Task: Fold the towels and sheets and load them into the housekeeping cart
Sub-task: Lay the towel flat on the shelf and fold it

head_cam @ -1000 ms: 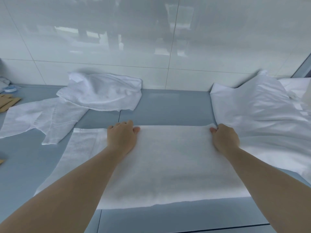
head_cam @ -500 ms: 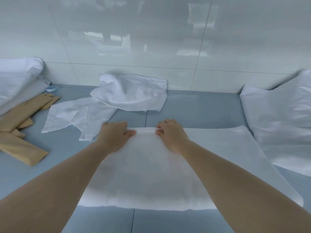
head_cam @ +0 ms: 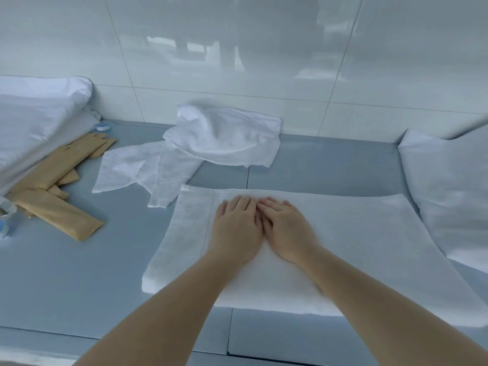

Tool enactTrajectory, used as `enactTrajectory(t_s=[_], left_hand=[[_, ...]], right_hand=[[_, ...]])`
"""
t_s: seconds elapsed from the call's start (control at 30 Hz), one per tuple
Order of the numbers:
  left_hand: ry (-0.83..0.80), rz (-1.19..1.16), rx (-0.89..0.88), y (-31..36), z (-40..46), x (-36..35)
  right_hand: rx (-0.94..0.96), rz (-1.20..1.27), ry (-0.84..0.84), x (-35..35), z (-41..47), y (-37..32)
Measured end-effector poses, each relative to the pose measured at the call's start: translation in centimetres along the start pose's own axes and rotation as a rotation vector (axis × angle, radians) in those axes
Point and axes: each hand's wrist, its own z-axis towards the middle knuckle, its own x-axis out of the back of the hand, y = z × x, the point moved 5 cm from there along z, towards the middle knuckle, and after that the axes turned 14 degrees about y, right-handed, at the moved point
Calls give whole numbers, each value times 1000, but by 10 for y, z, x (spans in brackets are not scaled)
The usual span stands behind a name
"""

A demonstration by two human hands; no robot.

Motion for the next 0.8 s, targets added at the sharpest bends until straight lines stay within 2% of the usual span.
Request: enactTrajectory(t_s=[0.13, 0.27, 0.37, 0.47, 0.53, 0.6, 0.8], left_hand=[[-207, 86, 29, -25, -10, -3], [-248, 155, 58, -46, -19, 15], [-249, 216, 111, -35, -25, 31], [-175, 102, 57, 18, -42, 40], [-189, 17, -4, 55, -62, 36], [-228, 26, -17, 69, -79, 29], [-246, 136, 36, 39, -96, 26]], right_hand=[[-78, -206, -124, 22, -20, 47], [-292, -406, -243, 62, -50, 105], [-393, -430, -254, 82, -64, 106], [-249, -235, -174, 76, -70, 51], [-143, -136, -210, 61, -84, 10], [-100, -194, -240, 49, -100, -6], [-196, -306, -251, 50, -110, 18]])
